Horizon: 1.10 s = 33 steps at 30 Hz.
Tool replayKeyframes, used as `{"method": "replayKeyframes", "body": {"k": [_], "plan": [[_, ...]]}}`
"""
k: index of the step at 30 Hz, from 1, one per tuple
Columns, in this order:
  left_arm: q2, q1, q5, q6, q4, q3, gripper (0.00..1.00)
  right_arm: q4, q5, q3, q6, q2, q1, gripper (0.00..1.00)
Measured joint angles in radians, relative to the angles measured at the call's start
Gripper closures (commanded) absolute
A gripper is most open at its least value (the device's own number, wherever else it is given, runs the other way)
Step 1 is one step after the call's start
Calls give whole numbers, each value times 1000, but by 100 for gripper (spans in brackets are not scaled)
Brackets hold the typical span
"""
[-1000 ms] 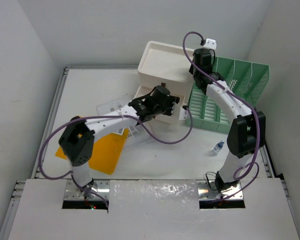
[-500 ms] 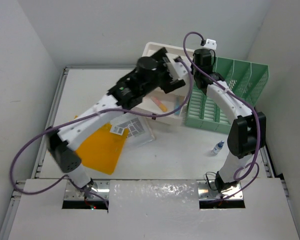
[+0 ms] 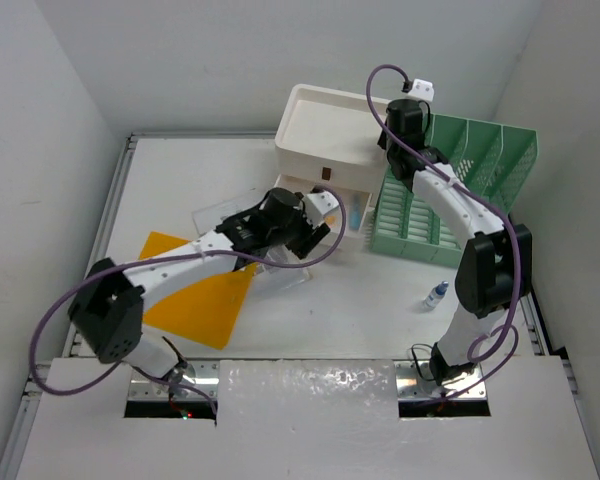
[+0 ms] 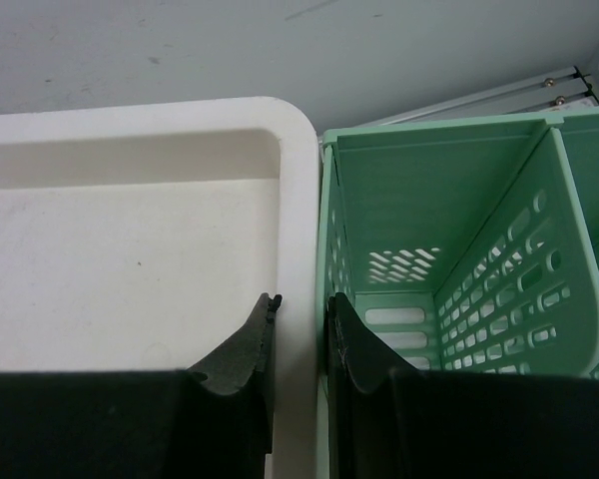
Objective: Organize the desk
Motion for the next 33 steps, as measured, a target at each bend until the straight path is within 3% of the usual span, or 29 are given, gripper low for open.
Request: {"method": "replayKeyframes", "body": {"k": [13,16,17,20,22,33], "plan": [[191,24,-23,-109,6,8,40,31,-1,-22,4,-8,0,100],[229,27,-47,-121,18,13,52,32,-1,-23,7,-8,0,100],[238,29,-55,-126,26,13,69,33,-1,-23,8,-8,0,100],[253,40,-87,-130,52,13,91,42,-1,-31,9,-11,0,100],[254,48,-99,-130,55,14,100,47,-1,-33,10,-12,0,100],[255,41,-37,-126,47,61,100,49,-1,-35,10,-12,0,100]]}}
